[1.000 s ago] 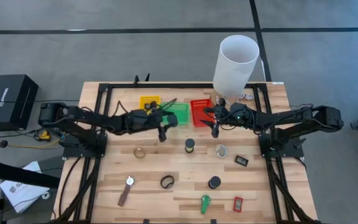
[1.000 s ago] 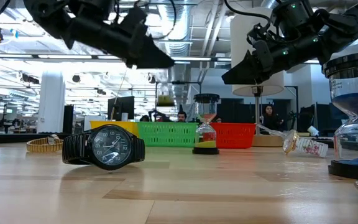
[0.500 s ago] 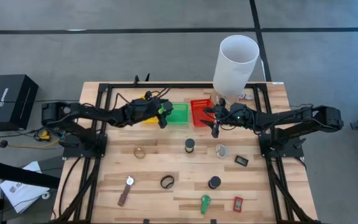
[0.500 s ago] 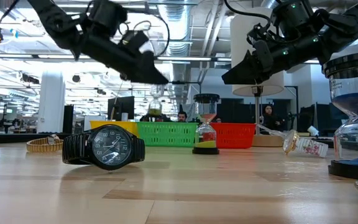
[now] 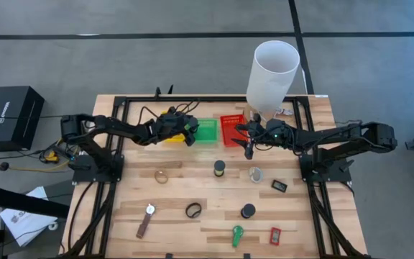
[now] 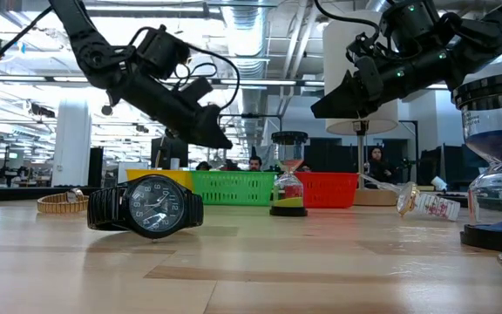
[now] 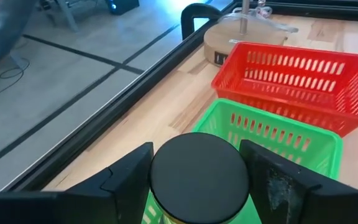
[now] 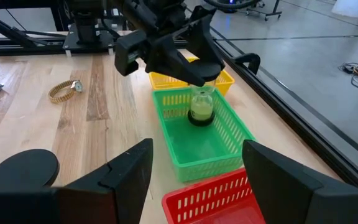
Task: Pick & Place Office items
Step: Put the left green hourglass into the green basket, then put the white wrist watch into the red basket
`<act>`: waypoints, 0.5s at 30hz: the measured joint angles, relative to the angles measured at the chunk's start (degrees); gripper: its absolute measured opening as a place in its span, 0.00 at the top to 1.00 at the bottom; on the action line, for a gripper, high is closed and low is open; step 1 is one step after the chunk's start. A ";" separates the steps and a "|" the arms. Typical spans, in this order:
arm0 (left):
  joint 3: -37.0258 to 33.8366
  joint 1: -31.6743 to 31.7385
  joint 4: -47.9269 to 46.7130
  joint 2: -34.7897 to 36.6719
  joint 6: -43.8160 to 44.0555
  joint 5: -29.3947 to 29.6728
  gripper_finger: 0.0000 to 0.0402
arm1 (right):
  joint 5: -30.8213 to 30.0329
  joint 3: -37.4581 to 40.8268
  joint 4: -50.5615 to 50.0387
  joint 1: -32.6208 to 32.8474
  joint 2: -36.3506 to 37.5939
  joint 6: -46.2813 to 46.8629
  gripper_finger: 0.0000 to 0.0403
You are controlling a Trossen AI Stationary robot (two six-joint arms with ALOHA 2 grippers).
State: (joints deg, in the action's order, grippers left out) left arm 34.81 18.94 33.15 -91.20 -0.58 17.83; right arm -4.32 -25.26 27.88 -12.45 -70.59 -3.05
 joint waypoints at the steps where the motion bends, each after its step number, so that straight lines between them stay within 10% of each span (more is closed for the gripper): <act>1: 0.00 0.00 0.00 -0.04 0.00 0.04 0.40 | 0.00 0.00 0.00 0.00 0.00 0.00 0.41; 15: 0.00 -0.22 -0.03 -0.04 2.38 0.19 0.33 | 0.00 -0.02 0.00 0.00 0.00 0.01 0.41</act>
State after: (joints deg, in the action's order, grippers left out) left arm 34.81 18.72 33.11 -91.24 1.80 18.02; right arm -4.32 -25.28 27.88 -12.45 -70.59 -3.03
